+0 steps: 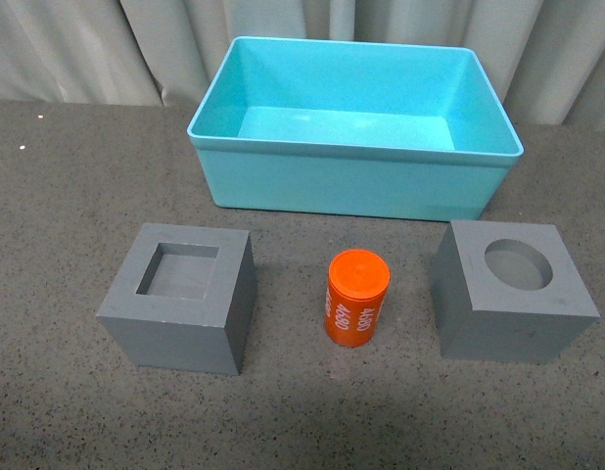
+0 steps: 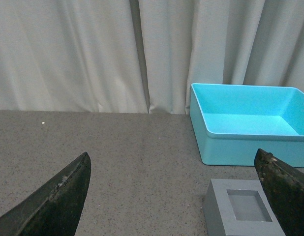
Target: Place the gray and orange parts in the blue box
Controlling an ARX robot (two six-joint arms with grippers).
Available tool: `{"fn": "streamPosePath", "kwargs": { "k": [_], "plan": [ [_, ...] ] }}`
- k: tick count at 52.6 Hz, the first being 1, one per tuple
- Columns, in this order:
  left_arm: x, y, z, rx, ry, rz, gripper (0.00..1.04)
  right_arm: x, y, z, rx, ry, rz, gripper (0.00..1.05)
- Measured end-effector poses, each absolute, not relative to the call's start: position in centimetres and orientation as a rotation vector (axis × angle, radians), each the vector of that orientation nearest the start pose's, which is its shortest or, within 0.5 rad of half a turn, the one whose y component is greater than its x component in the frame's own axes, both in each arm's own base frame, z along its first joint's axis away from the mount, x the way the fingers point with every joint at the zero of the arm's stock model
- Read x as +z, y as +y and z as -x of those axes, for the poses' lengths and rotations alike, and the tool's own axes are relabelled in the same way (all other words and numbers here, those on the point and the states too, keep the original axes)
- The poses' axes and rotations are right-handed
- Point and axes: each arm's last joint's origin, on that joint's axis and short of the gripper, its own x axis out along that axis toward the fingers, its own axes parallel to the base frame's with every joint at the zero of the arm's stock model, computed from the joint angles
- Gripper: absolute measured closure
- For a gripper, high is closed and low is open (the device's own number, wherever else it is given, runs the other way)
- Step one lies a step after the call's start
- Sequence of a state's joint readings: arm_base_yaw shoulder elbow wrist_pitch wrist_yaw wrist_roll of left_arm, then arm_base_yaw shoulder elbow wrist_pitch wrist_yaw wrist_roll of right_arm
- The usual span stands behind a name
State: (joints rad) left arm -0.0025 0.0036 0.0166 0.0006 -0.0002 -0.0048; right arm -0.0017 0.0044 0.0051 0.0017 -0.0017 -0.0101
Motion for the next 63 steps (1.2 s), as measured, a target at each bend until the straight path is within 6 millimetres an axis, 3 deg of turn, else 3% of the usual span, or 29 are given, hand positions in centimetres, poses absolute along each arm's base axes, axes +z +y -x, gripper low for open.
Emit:
{"fn": "streamPosePath", "kwargs": {
  "k": [6, 9, 12, 22, 29, 39, 59, 63],
  "plan": [
    [16.9, 0.0, -9.7, -0.002, -0.014, 0.005, 0.07, 16.5, 0.0, -9.8, -0.010, 0.002, 0.022, 0.10],
    [16.9, 0.0, -9.7, -0.001, -0.014, 0.005, 0.07, 16.4, 0.1, -10.3, -0.109, 0.056, 0.143, 0.10],
    [16.9, 0.0, -9.7, -0.002, -0.014, 0.005, 0.07, 16.3, 0.2, -11.6, -0.105, 0.116, 0.219, 0.10],
    [16.9, 0.0, -9.7, -0.002, -0.014, 0.005, 0.07, 16.3, 0.4, -15.8, -0.047, 0.249, 0.226, 0.10],
    [16.9, 0.0, -9.7, -0.002, -0.014, 0.005, 0.07, 14.4, 0.9, -19.8, 0.000, 0.460, 0.195, 0.10],
    [16.9, 0.0, -9.7, -0.002, -0.014, 0.005, 0.07, 12.2, 2.0, -23.0, 0.065, 0.645, 0.114, 0.10],
    [16.9, 0.0, -9.7, -0.002, -0.014, 0.005, 0.07, 9.6, 4.2, -25.8, 0.094, 0.847, 0.009, 0.10],
    [16.9, 0.0, -9.7, -0.002, -0.014, 0.005, 0.07, 9.4, 4.2, -26.3, 0.082, 0.857, -0.006, 0.16]
  ]
}}
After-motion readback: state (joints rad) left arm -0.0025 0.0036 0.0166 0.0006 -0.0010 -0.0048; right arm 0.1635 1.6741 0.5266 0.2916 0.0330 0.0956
